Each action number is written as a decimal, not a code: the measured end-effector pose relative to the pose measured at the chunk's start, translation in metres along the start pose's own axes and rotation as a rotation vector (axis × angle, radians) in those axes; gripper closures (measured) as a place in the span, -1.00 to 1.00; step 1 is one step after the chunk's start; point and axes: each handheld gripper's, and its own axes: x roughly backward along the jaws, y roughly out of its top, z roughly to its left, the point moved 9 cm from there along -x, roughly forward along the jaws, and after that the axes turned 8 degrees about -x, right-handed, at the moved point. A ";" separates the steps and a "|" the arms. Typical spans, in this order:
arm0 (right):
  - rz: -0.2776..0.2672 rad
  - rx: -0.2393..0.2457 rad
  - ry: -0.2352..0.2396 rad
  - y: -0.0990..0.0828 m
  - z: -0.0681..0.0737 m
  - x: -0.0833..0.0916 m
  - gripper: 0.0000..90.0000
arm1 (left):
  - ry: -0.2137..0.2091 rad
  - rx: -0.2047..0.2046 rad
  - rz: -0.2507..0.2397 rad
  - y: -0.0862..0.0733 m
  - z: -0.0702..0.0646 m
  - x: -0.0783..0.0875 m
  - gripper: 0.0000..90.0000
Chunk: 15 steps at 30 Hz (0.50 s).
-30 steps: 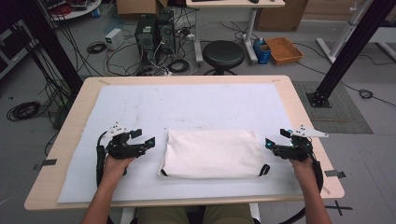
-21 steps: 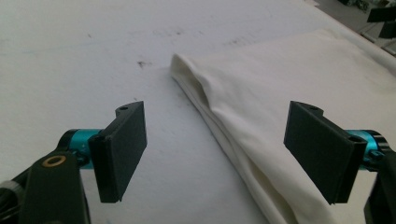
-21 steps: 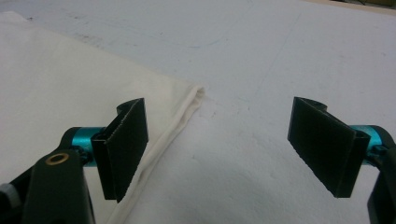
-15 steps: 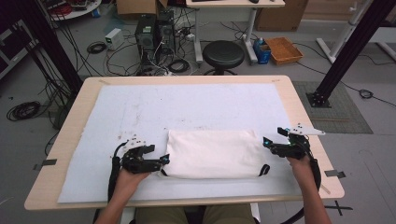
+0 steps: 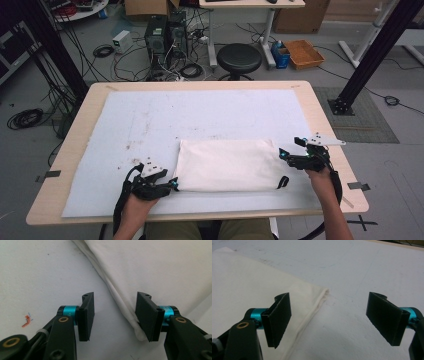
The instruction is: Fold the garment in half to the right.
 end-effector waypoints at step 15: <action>0.062 0.148 0.139 0.051 0.098 -0.050 -0.55 | -0.060 -0.092 0.059 0.003 -0.011 0.000 0.87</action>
